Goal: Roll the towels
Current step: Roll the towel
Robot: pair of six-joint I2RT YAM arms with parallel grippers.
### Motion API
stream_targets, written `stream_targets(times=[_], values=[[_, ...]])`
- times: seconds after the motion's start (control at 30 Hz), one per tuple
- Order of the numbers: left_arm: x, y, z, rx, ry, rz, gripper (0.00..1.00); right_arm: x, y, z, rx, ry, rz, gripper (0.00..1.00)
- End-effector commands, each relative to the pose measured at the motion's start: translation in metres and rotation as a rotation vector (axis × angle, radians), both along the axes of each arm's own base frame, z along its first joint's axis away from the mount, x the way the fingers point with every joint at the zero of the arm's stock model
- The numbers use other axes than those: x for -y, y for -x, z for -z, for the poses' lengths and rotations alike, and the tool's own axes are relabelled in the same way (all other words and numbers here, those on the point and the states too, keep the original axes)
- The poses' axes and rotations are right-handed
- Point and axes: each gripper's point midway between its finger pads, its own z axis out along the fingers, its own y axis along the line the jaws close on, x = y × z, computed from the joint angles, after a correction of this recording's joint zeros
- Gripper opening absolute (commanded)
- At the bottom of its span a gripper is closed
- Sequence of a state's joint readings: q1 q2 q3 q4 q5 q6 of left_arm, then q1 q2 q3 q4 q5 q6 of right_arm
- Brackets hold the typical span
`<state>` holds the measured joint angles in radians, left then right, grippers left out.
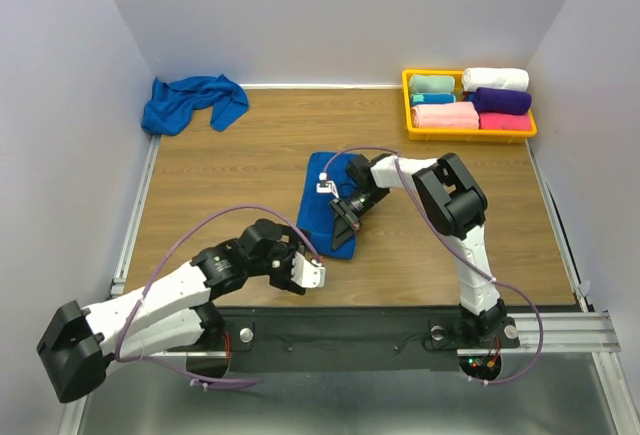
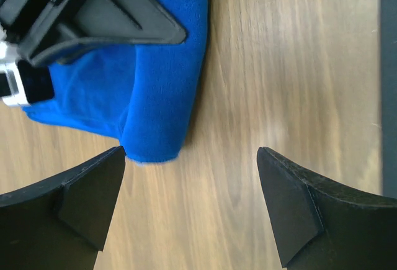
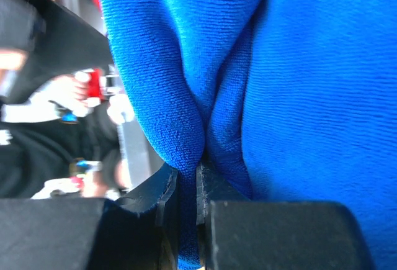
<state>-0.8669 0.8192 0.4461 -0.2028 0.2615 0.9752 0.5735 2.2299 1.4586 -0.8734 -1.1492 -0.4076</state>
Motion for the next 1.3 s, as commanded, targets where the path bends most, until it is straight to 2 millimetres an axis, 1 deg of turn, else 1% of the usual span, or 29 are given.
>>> stream_targets(times=[0.0, 0.1, 0.13, 0.23, 0.3, 0.33, 0.37, 0.43, 0.53, 0.57, 0.6, 0.63, 0.7, 0.73, 0.77, 0.83, 0.87, 0.9, 0.93, 0.97, 1.0, 1.03, 1.07, 1.1, 1.13, 1.17, 1.2, 1.23, 1.27], values=[[0.028, -0.024, -0.016, 0.214, 0.023, 0.032, 0.99, 0.012, 0.008, 0.019, -0.085, 0.066, -0.016, 0.01], [0.037, -0.027, -0.011, 0.274, 0.001, 0.075, 0.99, 0.014, 0.008, 0.024, -0.106, 0.077, -0.017, 0.01], [0.038, -0.027, -0.004, 0.268, -0.015, 0.087, 0.99, 0.015, 0.005, 0.024, -0.101, 0.075, -0.016, 0.02], [0.047, -0.031, 0.002, 0.275, -0.026, 0.103, 0.98, 0.017, 0.0, 0.03, -0.1, 0.09, -0.022, 0.02], [0.053, -0.035, 0.003, 0.281, -0.021, 0.103, 0.97, 0.019, -0.001, 0.035, -0.105, 0.101, -0.028, 0.02], [0.054, -0.036, 0.009, 0.272, -0.039, 0.106, 0.97, 0.019, -0.001, 0.036, -0.104, 0.104, -0.032, 0.02], [0.057, -0.038, 0.009, 0.279, -0.034, 0.103, 0.96, 0.019, -0.003, 0.036, -0.107, 0.106, -0.033, 0.03], [0.06, -0.041, 0.016, 0.276, -0.053, 0.104, 0.93, 0.019, -0.003, 0.036, -0.107, 0.111, -0.039, 0.03], [0.061, -0.045, 0.027, 0.249, -0.086, 0.094, 0.86, 0.019, -0.005, 0.037, -0.103, 0.114, -0.042, 0.04], [0.061, -0.046, 0.029, 0.244, -0.097, 0.088, 0.8, 0.019, -0.005, 0.037, -0.101, 0.114, -0.045, 0.04], [0.057, -0.044, 0.036, 0.222, -0.129, 0.089, 0.77, 0.019, -0.005, 0.036, -0.097, 0.115, -0.047, 0.04], [0.058, -0.044, 0.039, 0.202, -0.145, 0.087, 0.74, 0.02, -0.007, 0.035, -0.088, 0.116, -0.046, 0.05], [0.051, -0.037, 0.051, 0.133, -0.203, 0.091, 0.68, 0.02, -0.009, 0.033, -0.076, 0.115, -0.046, 0.06], [0.054, -0.037, 0.049, 0.11, -0.2, 0.086, 0.66, 0.021, -0.012, 0.032, -0.067, 0.115, -0.042, 0.07], [0.05, -0.028, 0.058, 0.043, -0.222, 0.085, 0.58, 0.021, -0.015, 0.03, -0.064, 0.116, -0.035, 0.08], [0.053, -0.024, 0.059, -0.008, -0.222, 0.08, 0.52, 0.022, -0.019, 0.029, -0.042, 0.128, -0.036, 0.11], [0.057, -0.02, 0.059, -0.032, -0.209, 0.094, 0.46, 0.022, -0.022, 0.027, -0.026, 0.129, -0.035, 0.18], [0.05, -0.012, 0.065, -0.082, -0.242, 0.092, 0.45, 0.022, -0.024, 0.025, -0.015, 0.132, -0.033, 0.22], [0.054, -0.007, 0.066, -0.117, -0.243, 0.112, 0.4, 0.023, -0.03, 0.023, 0.001, 0.136, -0.025, 0.32], [0.053, -0.003, 0.067, -0.142, -0.254, 0.121, 0.38, 0.024, -0.035, 0.021, 0.012, 0.137, -0.016, 0.37], [0.048, 0.003, 0.071, -0.186, -0.28, 0.122, 0.37, 0.024, -0.04, 0.016, 0.029, 0.133, -0.009, 0.41], [0.052, 0.004, 0.068, -0.204, -0.274, 0.12, 0.36, 0.026, -0.046, 0.014, 0.052, 0.143, -0.002, 0.45], [0.053, 0.009, 0.069, -0.24, -0.275, 0.133, 0.35, 0.027, -0.06, 0.007, 0.085, 0.139, 0.023, 0.53], [0.05, 0.015, 0.071, -0.279, -0.297, 0.135, 0.35, 0.028, -0.069, 0.001, 0.11, 0.137, 0.038, 0.57], [0.055, 0.019, 0.068, -0.313, -0.281, 0.143, 0.34, 0.033, -0.083, -0.008, 0.143, 0.134, 0.067, 0.64], [0.055, 0.018, 0.067, -0.343, -0.274, 0.137, 0.34, 0.035, -0.093, -0.015, 0.162, 0.135, 0.088, 0.76], [0.052, 0.023, 0.067, -0.391, -0.288, 0.134, 0.34, 0.038, -0.104, -0.023, 0.19, 0.133, 0.111, 0.78], [0.059, 0.018, 0.059, -0.407, -0.269, 0.126, 0.34, 0.037, -0.122, -0.04, 0.253, 0.111, 0.134, 0.88], [0.056, 0.023, 0.062, -0.489, -0.28, 0.116, 0.35, 0.047, -0.138, -0.053, 0.298, 0.118, 0.171, 1.0]])
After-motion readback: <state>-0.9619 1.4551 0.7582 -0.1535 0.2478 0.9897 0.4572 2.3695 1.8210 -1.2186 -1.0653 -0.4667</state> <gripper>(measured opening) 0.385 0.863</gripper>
